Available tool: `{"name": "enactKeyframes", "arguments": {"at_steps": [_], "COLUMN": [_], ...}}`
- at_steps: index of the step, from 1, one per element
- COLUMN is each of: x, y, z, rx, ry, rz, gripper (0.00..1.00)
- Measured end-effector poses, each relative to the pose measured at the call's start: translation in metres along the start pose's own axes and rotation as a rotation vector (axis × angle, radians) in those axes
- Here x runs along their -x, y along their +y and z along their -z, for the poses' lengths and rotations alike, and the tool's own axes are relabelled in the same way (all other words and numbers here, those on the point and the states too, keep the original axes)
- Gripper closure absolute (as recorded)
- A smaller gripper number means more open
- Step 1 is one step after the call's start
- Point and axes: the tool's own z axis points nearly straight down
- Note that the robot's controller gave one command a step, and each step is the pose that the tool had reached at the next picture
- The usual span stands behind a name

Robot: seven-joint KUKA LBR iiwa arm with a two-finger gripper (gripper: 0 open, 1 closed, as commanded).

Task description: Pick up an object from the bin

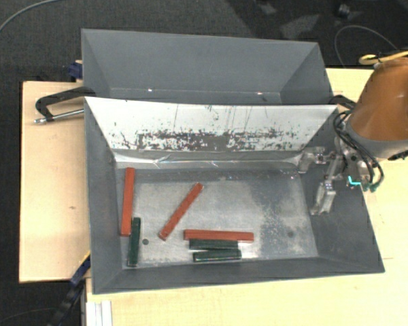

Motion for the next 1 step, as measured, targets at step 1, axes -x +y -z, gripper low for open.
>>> {"name": "enactKeyframes", "arguments": {"at_steps": [1], "x": [0.0287], "y": [0.0920], "z": [-0.0650], "rx": [0.003], "ry": [-0.004], "rz": [-0.244], "gripper": [0.00]}}
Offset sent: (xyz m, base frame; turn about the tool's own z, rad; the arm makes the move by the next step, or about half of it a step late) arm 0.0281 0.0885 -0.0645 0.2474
